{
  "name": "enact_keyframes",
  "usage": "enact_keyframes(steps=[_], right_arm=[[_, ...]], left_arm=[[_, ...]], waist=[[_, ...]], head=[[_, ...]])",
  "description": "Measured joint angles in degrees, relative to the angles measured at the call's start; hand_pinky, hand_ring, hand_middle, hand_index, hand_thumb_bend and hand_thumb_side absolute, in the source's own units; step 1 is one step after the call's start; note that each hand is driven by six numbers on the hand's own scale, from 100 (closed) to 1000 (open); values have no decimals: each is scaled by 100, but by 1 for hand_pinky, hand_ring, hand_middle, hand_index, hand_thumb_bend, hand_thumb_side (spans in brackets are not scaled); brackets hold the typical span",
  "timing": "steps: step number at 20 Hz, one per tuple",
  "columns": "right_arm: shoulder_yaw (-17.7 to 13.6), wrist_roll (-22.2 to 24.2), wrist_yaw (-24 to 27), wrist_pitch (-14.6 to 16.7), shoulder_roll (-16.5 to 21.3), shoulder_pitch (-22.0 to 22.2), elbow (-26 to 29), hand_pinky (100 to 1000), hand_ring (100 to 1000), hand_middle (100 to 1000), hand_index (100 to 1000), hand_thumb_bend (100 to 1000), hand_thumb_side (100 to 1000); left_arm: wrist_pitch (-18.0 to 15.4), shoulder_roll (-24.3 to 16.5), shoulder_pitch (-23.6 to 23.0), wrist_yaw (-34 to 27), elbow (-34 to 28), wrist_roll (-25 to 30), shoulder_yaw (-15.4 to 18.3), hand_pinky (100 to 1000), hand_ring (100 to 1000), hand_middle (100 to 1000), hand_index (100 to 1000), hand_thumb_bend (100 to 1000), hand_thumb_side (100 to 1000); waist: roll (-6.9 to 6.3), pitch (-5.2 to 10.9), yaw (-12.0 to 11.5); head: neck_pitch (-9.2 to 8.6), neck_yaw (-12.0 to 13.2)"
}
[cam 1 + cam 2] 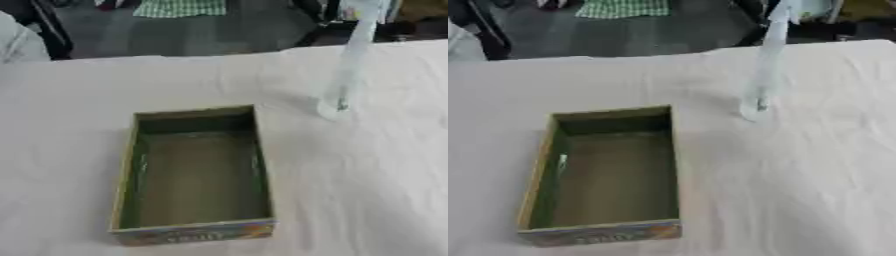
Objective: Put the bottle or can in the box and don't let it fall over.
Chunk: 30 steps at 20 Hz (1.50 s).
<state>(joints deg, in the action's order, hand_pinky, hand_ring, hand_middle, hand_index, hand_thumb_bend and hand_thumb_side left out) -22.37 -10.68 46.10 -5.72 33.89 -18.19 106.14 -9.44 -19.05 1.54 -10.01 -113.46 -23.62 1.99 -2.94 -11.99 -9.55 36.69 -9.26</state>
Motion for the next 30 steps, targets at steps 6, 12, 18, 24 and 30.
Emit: enact_keyframes(steps=[6,12,18,24,30], right_arm=[[54,-66,1430,-458,-38,-51,-107,100,213,502,1000,454,1000],[118,-233,2436,-865,-88,-104,-169,100,100,338,1000,561,1000],[163,-470,3235,-1122,-142,-144,-191,100,100,322,1000,588,1000],[214,-637,3483,-1334,-225,-156,-191,100,100,318,1000,595,1000],[274,-705,3505,-1533,-348,-201,-192,100,100,316,1000,599,1000]], left_arm=[[0,0,0,0,0,1,0,822,1000,981,767,780,653],[1,0,0,0,0,2,-1,822,1000,981,767,779,653],[2,0,0,0,0,3,-1,822,1000,982,767,779,653],[5,0,0,0,0,6,-1,822,1000,982,767,778,653],[11,0,1,-1,0,14,-2,822,1000,982,767,778,653]], waist=[[0,0,-5],[0,0,-10],[1,0,-18],[2,0,-21],[4,0,-32]], head=[[-9,-2],[-36,-22],[-51,-26],[-51,-31],[-55,-43]])
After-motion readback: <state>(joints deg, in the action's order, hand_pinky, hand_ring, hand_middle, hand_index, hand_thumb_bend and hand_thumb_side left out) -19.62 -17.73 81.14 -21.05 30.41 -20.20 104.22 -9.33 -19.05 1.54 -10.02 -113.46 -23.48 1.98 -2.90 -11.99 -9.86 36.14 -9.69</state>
